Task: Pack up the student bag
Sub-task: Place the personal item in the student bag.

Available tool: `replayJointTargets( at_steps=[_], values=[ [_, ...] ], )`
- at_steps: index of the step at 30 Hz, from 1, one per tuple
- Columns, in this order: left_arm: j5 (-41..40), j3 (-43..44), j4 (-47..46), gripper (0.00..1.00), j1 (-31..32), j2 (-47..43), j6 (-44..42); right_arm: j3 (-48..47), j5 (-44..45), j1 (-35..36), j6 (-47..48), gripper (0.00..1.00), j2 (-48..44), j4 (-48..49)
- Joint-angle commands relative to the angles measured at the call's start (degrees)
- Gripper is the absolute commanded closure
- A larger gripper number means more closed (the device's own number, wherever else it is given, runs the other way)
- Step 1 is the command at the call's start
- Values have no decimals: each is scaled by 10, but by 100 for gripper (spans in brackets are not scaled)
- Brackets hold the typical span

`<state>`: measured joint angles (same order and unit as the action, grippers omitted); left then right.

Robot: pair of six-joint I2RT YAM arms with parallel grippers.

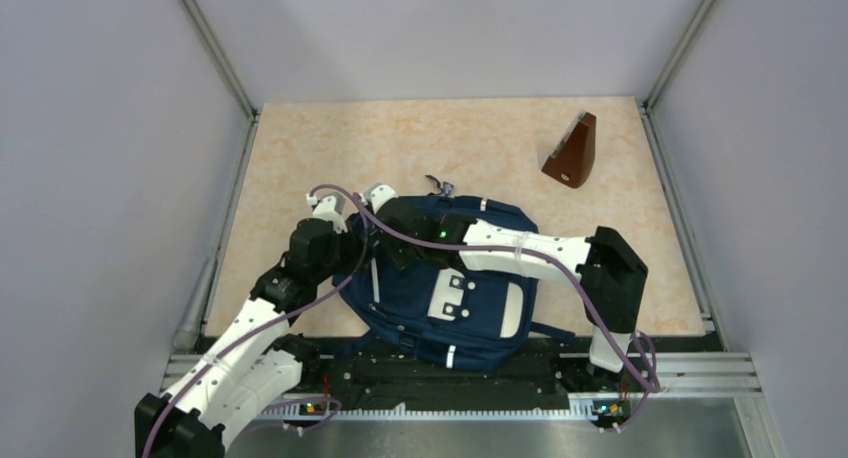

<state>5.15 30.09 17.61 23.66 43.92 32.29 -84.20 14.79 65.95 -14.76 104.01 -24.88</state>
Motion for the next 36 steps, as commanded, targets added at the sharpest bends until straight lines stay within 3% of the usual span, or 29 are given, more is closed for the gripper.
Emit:
replayJointTargets(
  at_steps=[1,10,14,19,25,36],
  values=[
    [17,12,-56,100,-1,-29,-25,-35,-38,4,-2,100,2,-36],
    [26,10,-55,100,-1,-63,-38,-58,-30,1,-24,99,20,-50],
    [15,13,-42,100,-1,-62,-37,-48,-34,0,-28,80,-3,-28],
    [14,16,-41,100,-1,-58,-30,-20,-35,0,-34,65,-37,3],
    [-8,29,-30,100,-1,-59,-29,43,-30,0,-41,55,-103,55],
    [-157,108,61,100,-1,-89,-34,159,49,-16,-49,36,-253,95]
  ],
)
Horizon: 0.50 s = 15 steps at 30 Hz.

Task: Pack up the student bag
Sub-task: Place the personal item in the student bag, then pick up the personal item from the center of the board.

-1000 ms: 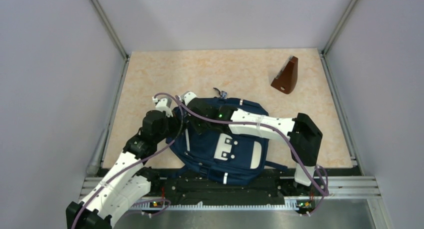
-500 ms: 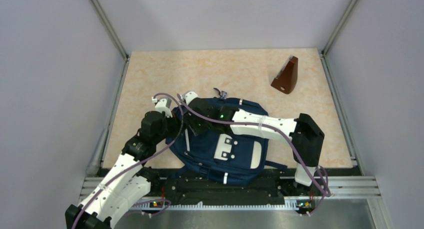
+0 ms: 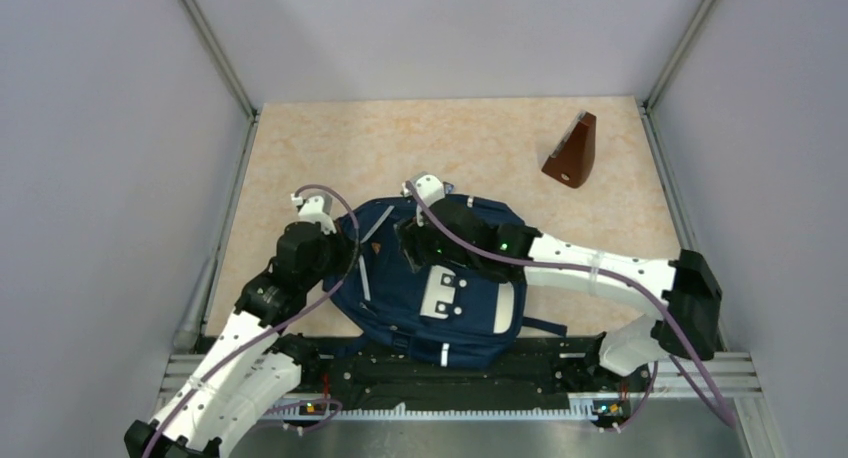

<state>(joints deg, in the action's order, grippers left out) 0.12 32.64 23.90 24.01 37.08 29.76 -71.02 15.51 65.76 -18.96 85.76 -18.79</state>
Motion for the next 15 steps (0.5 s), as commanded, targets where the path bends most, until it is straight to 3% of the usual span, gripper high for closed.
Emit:
replayJointTargets(
  at_steps=[1,9,15],
  values=[
    [-124,101,14,100,-5,-22,-17,39,42,-23,-9,36,-90,37],
    [-200,254,78,100,-5,-24,-95,132,6,-132,-26,32,-181,66],
    [-288,310,87,100,-5,-8,-146,184,-28,-220,-23,28,-182,113]
  ],
)
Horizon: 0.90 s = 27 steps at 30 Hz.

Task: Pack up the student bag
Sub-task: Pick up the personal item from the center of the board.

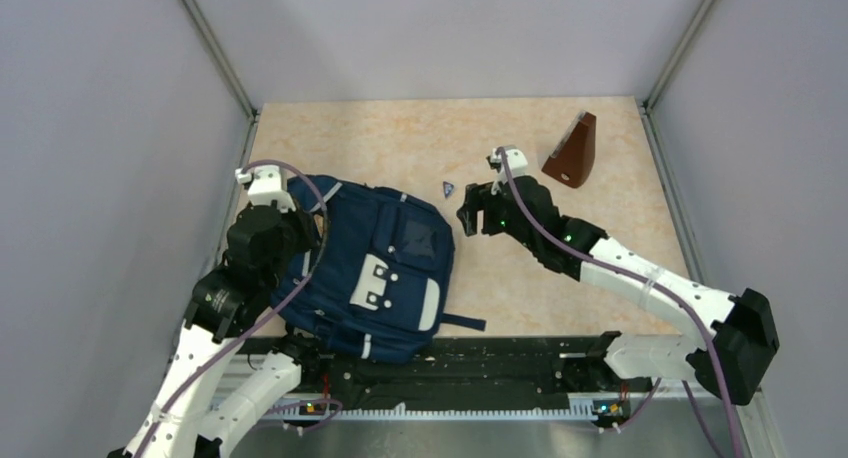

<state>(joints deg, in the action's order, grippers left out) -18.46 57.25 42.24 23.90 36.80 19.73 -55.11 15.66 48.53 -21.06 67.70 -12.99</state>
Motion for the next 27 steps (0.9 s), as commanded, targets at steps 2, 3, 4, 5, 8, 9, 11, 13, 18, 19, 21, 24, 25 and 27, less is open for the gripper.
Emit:
replayJointTargets(
  at_steps=[2,3,4,5,8,9,11,13,18,19,21,24,25,27],
  values=[
    [-143,66,-111,100,-4,-9,-63,34,-45,-77,0,28,20,76],
    [-164,65,-119,100,-4,-11,-70,38,-57,-90,-1,28,38,90],
    [-183,64,-125,100,-4,-15,-80,41,-66,-100,-4,28,51,109],
    [-200,62,-132,100,-5,-18,-84,43,-72,-108,-8,28,65,121],
    [-234,39,-168,100,-5,-32,-105,59,-57,-114,-24,28,104,177],
    [-235,27,-184,100,-4,-38,-109,63,-52,-114,-25,28,118,201],
    [-217,0,-212,100,-4,-46,-119,59,-51,-116,-24,28,155,234],
    [-191,-22,-228,100,-4,-51,-129,34,-70,-118,-21,33,200,242],
    [-203,-39,-225,100,-4,-56,-150,-25,-119,-131,-17,39,292,253],
    [-203,-44,-228,100,-4,-60,-151,-40,-133,-136,-16,40,308,256],
    [-200,-57,-236,100,-4,-68,-152,-62,-153,-145,-16,42,340,261],
    [-186,-70,-244,100,-5,-74,-145,-98,-186,-160,-15,47,389,260],
    [-180,-71,-245,100,-4,-74,-142,-115,-192,-165,-15,49,405,252],
    [-171,-71,-242,100,-4,-70,-139,-147,-207,-176,-16,52,433,231]
  ],
)
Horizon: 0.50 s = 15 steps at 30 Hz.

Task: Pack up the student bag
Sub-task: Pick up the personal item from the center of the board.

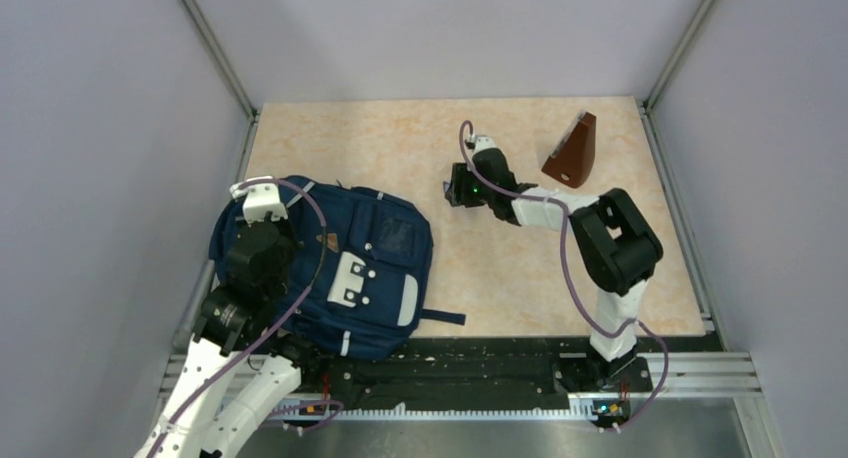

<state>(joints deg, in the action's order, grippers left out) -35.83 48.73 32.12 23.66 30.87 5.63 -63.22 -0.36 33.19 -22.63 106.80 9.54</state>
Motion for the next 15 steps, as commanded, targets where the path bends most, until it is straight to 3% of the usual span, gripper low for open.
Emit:
replayJointTargets(
  at_steps=[1,15],
  values=[
    [8,14,-141,100,-2,-9,2,-77,-54,-28,-1,52,55,2],
    [19,12,-141,100,-4,-14,5,-161,-89,-43,9,59,130,-30]
  ],
)
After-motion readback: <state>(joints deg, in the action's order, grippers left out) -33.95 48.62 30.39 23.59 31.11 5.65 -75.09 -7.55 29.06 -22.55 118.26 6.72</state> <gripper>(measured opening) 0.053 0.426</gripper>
